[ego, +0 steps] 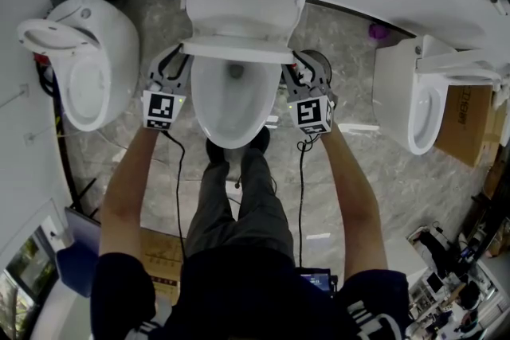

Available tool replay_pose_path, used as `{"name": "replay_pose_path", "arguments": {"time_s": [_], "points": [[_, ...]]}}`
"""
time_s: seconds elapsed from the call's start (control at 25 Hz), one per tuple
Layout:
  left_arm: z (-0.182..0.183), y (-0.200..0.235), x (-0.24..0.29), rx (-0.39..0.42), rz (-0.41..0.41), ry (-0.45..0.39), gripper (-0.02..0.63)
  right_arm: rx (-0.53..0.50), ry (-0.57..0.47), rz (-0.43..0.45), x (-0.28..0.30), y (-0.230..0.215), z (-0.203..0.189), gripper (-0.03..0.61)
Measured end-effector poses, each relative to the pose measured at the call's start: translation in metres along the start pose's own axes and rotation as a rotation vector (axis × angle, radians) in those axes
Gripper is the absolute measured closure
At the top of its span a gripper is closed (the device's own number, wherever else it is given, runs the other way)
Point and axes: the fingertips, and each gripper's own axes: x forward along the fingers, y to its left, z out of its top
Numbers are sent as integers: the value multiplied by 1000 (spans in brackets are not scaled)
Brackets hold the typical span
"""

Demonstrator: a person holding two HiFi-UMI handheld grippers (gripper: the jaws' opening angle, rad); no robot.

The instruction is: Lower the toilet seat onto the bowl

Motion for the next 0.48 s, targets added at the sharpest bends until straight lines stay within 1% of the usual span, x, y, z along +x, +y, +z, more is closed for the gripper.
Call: {"name": "replay_pose_path", "arguments": {"time_s": [0.28, 0.48], "points": [[-11, -10, -20, -22, 4, -7, 492, -19, -7, -20, -13, 19, -5, 449], [-17, -19, -31, -14, 2, -19, 492, -39, -14, -41, -21, 31, -11, 449]]}}
